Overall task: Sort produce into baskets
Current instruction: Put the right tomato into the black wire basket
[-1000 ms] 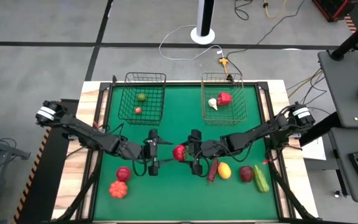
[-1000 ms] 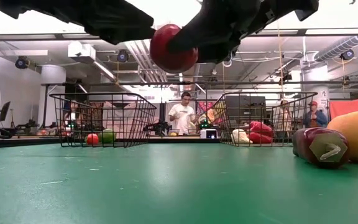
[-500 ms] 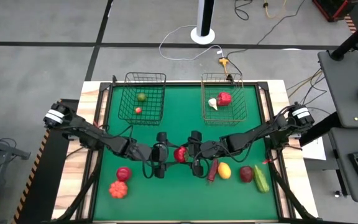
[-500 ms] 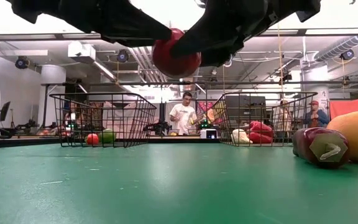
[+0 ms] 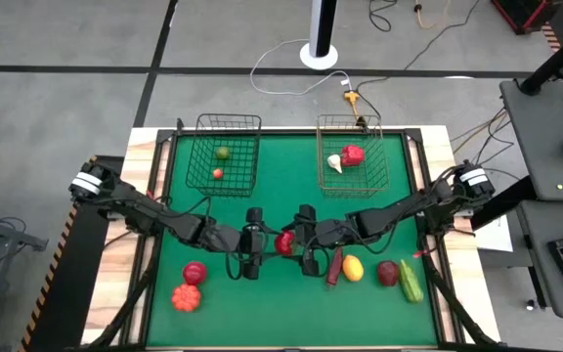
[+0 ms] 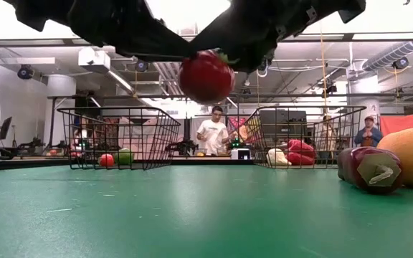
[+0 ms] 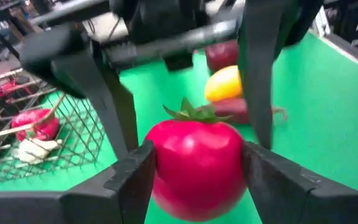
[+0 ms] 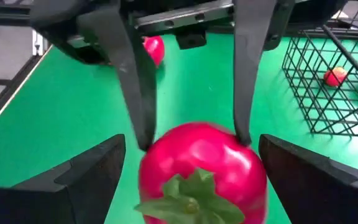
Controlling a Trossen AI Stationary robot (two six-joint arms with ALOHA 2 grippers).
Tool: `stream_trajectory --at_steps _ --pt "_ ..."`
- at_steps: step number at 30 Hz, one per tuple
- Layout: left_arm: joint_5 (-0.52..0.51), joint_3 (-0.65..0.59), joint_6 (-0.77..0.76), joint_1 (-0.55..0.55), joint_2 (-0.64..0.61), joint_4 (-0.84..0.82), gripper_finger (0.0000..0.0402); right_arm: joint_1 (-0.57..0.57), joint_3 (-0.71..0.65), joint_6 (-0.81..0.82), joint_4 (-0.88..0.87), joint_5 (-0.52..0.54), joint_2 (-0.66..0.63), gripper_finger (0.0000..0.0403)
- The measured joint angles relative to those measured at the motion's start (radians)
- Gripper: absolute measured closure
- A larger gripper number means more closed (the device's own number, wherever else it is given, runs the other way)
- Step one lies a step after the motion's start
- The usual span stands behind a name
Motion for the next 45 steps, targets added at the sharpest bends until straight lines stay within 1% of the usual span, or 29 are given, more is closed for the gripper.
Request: stream_trajectory --at_steps 5,14,19,25,29,30,31,33,35,36,41,45 --pt "-0.002 0.000 -0.021 0.000 0.000 -0.014 0.0213 0.000 0.000 0.008 -0.010 -0.001 0.000 0.0040" --pt "-0.003 -0.032 -0.109 0.000 0.000 -0.063 0.0280 -0.004 0.000 0.042 -0.036 -0.001 0.000 0.0040" --pt "-0.003 -0.032 -0.129 0.000 -0.001 -0.095 0.0297 -0.006 0.000 0.082 -0.060 -0.001 0.000 0.0039" --pt "-0.003 -0.014 -0.147 -0.003 -0.014 -0.229 0.0302 -0.006 0.000 0.108 -0.092 -0.001 0.000 0.0039" --pt "-0.003 0.054 -0.148 -0.011 -0.063 -0.419 0.0302 -0.006 0.000 0.108 -0.098 -0.001 0.000 0.0039" --pt "0.007 0.074 -0.150 -0.018 -0.078 -0.480 0.0302 -0.006 0.000 0.108 -0.100 -0.002 0.000 0.0039" --pt "0.039 0.092 -0.151 -0.026 -0.092 -0.538 0.0302 -0.006 0.000 0.108 -0.100 -0.009 0.001 0.0039" --pt "0.127 0.119 -0.154 -0.046 -0.115 -0.634 0.0302 -0.006 -0.001 0.114 -0.100 -0.046 0.001 0.0039" --pt "0.199 0.124 -0.158 -0.068 -0.131 -0.692 0.0302 0.002 -0.001 0.122 -0.090 -0.099 0.013 0.0039" --pt "0.218 0.124 -0.166 -0.079 -0.137 -0.701 0.0302 0.008 -0.001 0.123 -0.076 -0.112 0.026 0.0039" --pt "0.224 0.112 -0.224 -0.127 -0.138 -0.686 0.0313 0.037 0.007 0.107 -0.046 -0.125 0.114 0.0039" --pt "0.224 0.106 -0.289 -0.141 -0.102 -0.660 0.0324 0.040 0.032 0.170 -0.045 -0.142 0.180 0.0039"
